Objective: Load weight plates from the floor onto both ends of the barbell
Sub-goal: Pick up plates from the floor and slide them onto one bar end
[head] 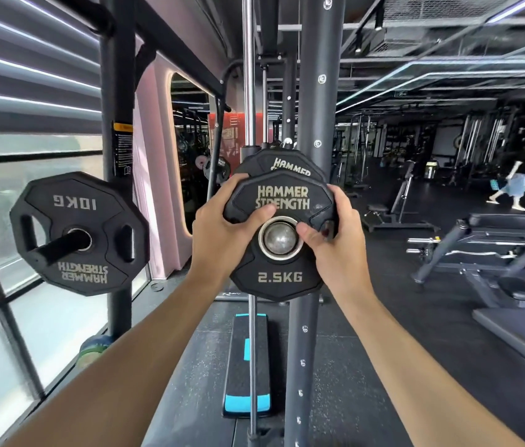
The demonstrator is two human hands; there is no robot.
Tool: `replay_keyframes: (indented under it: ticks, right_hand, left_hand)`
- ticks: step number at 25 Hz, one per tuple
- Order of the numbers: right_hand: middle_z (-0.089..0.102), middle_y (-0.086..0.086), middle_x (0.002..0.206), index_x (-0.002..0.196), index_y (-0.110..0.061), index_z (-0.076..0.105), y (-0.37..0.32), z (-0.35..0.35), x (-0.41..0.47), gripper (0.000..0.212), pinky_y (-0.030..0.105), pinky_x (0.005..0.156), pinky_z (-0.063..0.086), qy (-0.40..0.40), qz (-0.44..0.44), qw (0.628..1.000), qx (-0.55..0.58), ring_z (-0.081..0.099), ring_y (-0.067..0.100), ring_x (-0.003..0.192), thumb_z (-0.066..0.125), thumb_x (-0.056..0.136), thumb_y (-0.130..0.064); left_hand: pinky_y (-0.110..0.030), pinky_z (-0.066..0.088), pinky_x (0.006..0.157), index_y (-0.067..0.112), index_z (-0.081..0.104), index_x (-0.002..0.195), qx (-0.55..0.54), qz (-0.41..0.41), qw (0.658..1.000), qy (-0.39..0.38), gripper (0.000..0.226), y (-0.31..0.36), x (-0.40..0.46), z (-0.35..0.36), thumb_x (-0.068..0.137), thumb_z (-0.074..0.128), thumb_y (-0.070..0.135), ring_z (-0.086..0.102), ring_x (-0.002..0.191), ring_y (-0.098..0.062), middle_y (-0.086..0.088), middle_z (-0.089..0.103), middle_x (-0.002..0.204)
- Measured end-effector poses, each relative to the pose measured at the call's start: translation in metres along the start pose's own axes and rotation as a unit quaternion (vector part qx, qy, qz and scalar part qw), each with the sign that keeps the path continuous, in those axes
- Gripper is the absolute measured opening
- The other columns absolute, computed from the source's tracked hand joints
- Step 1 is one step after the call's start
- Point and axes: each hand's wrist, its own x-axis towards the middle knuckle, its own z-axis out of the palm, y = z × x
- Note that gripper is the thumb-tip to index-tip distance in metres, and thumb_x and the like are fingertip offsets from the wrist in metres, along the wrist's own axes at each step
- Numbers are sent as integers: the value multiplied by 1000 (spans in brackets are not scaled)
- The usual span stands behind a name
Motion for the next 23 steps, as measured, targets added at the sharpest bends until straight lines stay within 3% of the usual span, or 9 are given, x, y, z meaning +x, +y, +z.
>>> replay_keyframes:
  ticks: [2, 5, 9, 13, 15, 17, 23]
  right_hand:
    - [46, -4, 126, 150, -28, 39, 3, 2, 5, 72, 12, 100, 39, -5, -7, 999, -30, 51, -2, 110, 72, 89, -8]
    - [36, -4, 142, 155, -21, 30, 8, 0, 12, 81, 34, 113, 37, -12, -57, 990, -131, 41, 13, 132, 69, 88, 2]
    - [-3, -10, 165, 159, -36, -1, 8, 1, 18, 121, 49, 115, 37, -98, -154, 940, -287, 8, 23, 151, 69, 75, 16]
    - [-12, -12, 161, 156, -38, -11, 13, 3, 33, 149, 58, 112, 37, -154, -140, 923, -323, 2, 27, 151, 94, 56, -7]
    - [-7, -8, 161, 157, -37, -8, 20, 7, 41, 154, 58, 114, 35, -147, -137, 924, -325, 4, 30, 151, 99, 48, -17]
    - [0, -2, 162, 158, -36, -4, 29, 16, 49, 153, 58, 114, 35, -121, -146, 925, -330, 10, 32, 150, 100, 46, -22]
    - [9, 3, 162, 158, -36, 2, 60, 41, 79, 128, 57, 113, 36, -49, -159, 930, -328, 17, 32, 148, 91, 66, -26]
  left_hand:
    - [-38, 56, 96, 32, 57, 134, 13, -3, 1000, -11, 56, -3, 5, 1, 84, 80, 35, 69, 105, -4, 12, 72, 116]
    - [-39, 49, 105, 31, 46, 146, 123, 30, 991, -42, 65, 1, 14, 2, 88, 75, 26, 57, 118, -8, 7, 57, 130]
    - [-57, 32, 116, 34, 10, 159, 370, 155, 901, -165, 111, 7, 23, 4, 78, 79, 1, 21, 145, -19, 6, 17, 158]
    - [-58, 28, 118, 32, -6, 158, 452, 136, 861, -189, 158, -6, 31, 7, 43, 101, 24, 17, 147, -25, 1, 9, 158]
    - [-62, 33, 114, 32, -6, 157, 472, 145, 856, -153, 157, -16, 35, 15, 43, 100, 27, 21, 145, -28, -4, 13, 157]
    - [-63, 35, 111, 31, -4, 157, 467, 154, 862, -123, 142, -27, 40, 23, 56, 95, 22, 24, 144, -30, -6, 16, 156]
    - [-59, 30, 115, 27, 4, 160, 446, 179, 870, -109, 119, -58, 69, 36, 71, 82, 14, 25, 144, -30, -9, 23, 155]
